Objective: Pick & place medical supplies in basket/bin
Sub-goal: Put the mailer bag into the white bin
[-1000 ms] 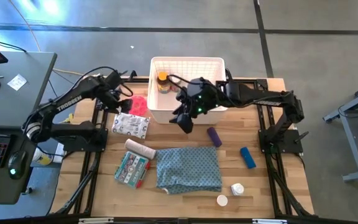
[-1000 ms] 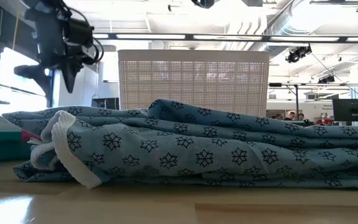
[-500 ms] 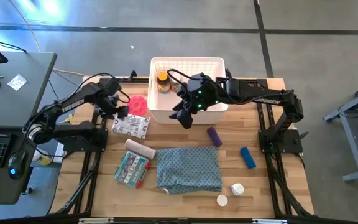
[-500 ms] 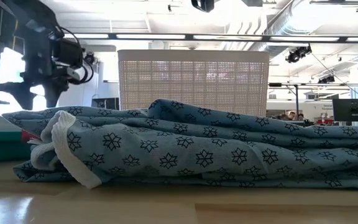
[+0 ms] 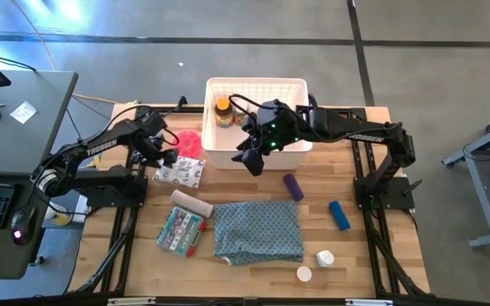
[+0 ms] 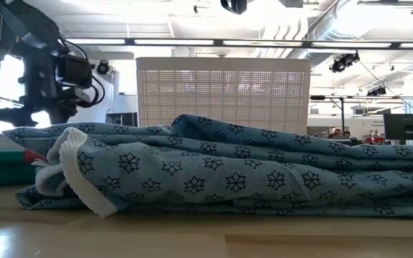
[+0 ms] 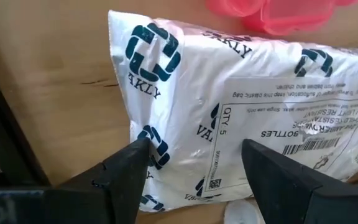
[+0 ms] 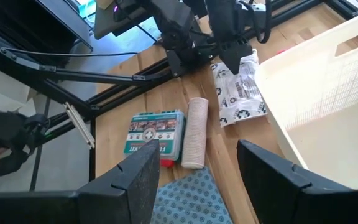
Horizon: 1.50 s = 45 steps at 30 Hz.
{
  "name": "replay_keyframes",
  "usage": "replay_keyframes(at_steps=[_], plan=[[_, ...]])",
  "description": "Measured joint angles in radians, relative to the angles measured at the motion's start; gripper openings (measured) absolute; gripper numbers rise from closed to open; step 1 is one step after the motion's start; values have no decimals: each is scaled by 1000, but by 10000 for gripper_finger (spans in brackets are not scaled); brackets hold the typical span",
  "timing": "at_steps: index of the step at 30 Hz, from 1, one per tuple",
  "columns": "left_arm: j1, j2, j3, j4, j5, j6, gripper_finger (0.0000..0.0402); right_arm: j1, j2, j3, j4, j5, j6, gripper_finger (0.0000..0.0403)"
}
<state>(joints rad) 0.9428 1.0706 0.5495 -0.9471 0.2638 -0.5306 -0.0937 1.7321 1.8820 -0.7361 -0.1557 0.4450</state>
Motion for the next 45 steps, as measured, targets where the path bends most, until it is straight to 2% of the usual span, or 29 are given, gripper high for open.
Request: replay_keyframes(at_steps=[2, 5, 18, 21, 26, 29, 33, 37, 45], plan=[[0, 0, 0, 24, 0, -38, 280, 0, 0, 0, 0, 18, -1, 204], [0, 0, 0, 50, -3, -77, 247, 0, 0, 0, 0, 40, 0, 204], [0, -2, 2, 77, 6, -97, 23, 0, 0, 0, 0, 47, -1, 204], [0, -1, 1, 90, 23, -91, 21, 0, 0, 0, 0, 48, -1, 204], [0, -8, -1, 86, 98, -88, 46, 0, 0, 1, 0, 50, -1, 204], [-1, -31, 17, 54, 135, -80, 28, 0, 0, 1, 0, 50, -5, 204], [-1, -81, 70, 17, 156, -71, 21, -3, 0, 1, 0, 49, -10, 204], [-1, -128, 145, -52, 161, -69, 31, -10, 0, 1, -1, 48, -25, 204], [-1, -194, 324, -209, 150, -50, 22, -39, 0, 1, -4, 45, -27, 204]])
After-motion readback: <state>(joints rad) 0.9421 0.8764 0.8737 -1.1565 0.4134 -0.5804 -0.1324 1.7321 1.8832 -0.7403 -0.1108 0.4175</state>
